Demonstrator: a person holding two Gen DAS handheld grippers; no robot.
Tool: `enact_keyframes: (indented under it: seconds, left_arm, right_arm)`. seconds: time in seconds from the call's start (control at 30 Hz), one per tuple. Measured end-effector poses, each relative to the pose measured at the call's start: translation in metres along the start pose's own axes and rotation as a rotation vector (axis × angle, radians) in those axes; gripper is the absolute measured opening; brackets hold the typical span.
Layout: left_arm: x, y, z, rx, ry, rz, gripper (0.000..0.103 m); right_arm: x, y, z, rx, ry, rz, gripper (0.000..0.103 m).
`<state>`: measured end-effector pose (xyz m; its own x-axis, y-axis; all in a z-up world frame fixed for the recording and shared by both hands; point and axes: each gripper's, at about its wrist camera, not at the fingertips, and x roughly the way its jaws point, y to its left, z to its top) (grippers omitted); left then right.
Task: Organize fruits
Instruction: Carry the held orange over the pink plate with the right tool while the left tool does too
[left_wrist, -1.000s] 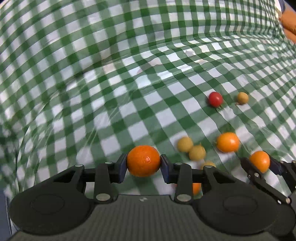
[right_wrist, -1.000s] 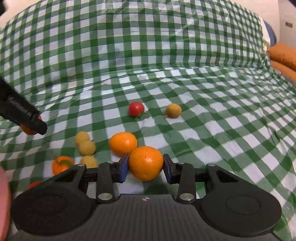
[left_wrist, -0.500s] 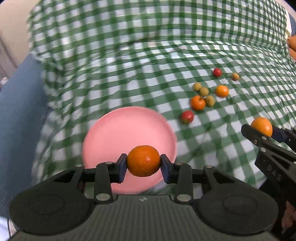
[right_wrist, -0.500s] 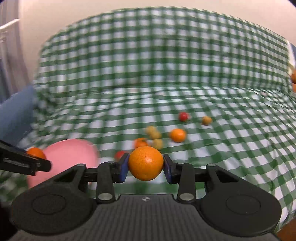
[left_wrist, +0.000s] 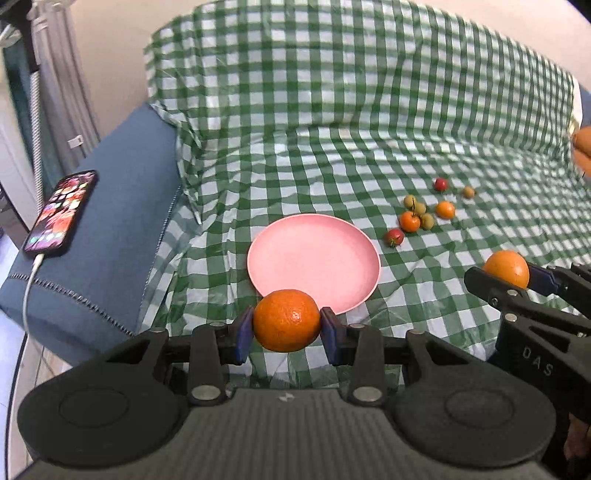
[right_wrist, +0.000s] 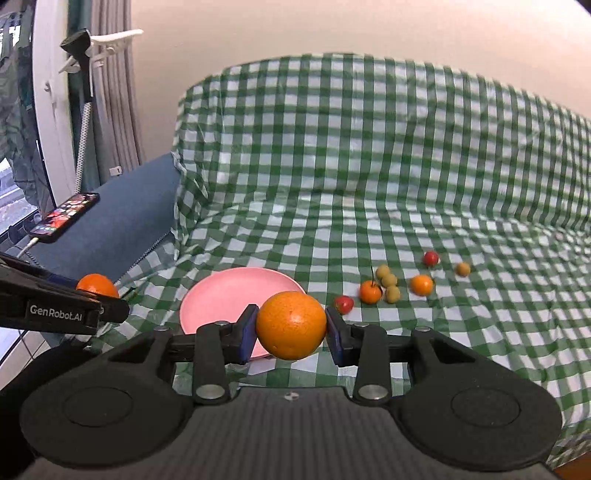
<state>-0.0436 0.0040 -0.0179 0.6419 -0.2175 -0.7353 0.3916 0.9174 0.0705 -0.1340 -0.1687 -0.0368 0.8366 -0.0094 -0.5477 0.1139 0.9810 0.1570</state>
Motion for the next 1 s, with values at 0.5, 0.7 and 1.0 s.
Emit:
enact_keyframes:
  seconds: [0.5, 0.7, 1.0]
  left_arm:
    - [-0.035, 0.016, -0.018, -0.044, -0.081, -0.006, 0.043]
    - [-0.034, 0.022, -0.019, -0.048, -0.08, -0.007, 0.043]
    - [-0.021, 0.034, -0.018, -0.065, -0.064, -0.005, 0.043]
  right_arm:
    - [-0.036, 0.019, -0.001, -0.038, -0.04, -0.024, 0.04]
    - [-0.032, 0.025, 0.0, -0.053, -0.033, -0.024, 0.04]
    - [-0.022, 0.026, 0.0, -0.067, -0.005, -0.029, 0.04]
